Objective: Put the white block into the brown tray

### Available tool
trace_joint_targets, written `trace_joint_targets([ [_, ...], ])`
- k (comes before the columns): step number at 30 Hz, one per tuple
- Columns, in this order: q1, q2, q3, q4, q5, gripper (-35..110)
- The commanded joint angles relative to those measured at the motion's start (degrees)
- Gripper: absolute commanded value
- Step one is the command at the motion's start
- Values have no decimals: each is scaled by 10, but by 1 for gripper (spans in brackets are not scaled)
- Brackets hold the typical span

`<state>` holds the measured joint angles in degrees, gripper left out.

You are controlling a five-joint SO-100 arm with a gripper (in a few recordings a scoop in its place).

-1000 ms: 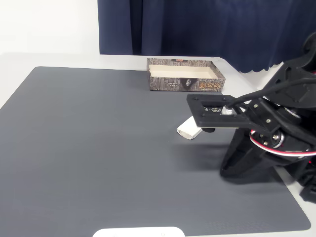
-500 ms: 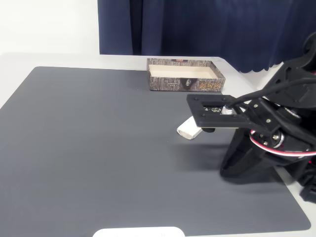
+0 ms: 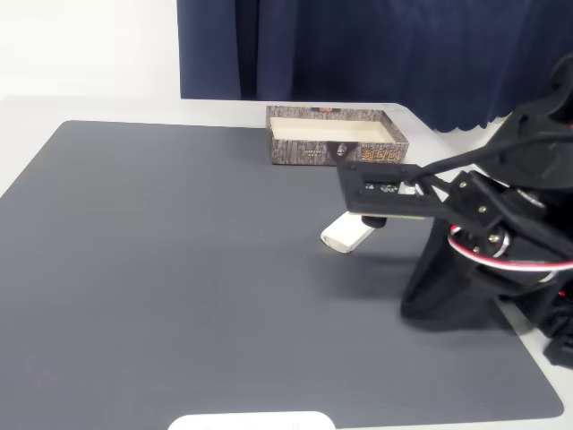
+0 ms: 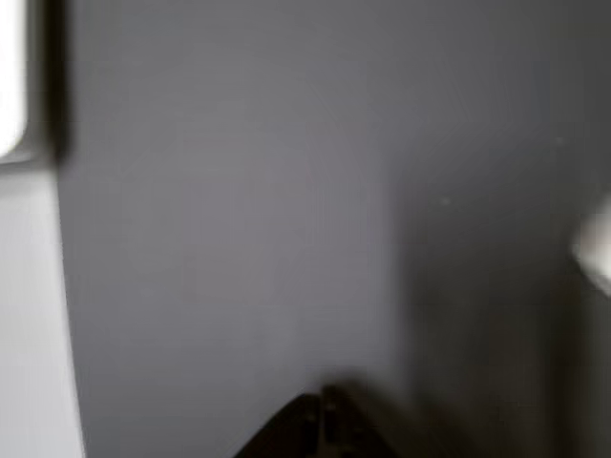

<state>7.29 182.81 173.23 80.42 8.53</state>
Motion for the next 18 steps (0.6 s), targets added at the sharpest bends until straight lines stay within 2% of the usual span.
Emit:
trace_joint_targets([
  [1, 32, -69, -62, -1, -47, 0],
  [7, 139, -171, -157, -4, -176, 2],
  [18, 275, -326, -229, -61, -286, 1],
])
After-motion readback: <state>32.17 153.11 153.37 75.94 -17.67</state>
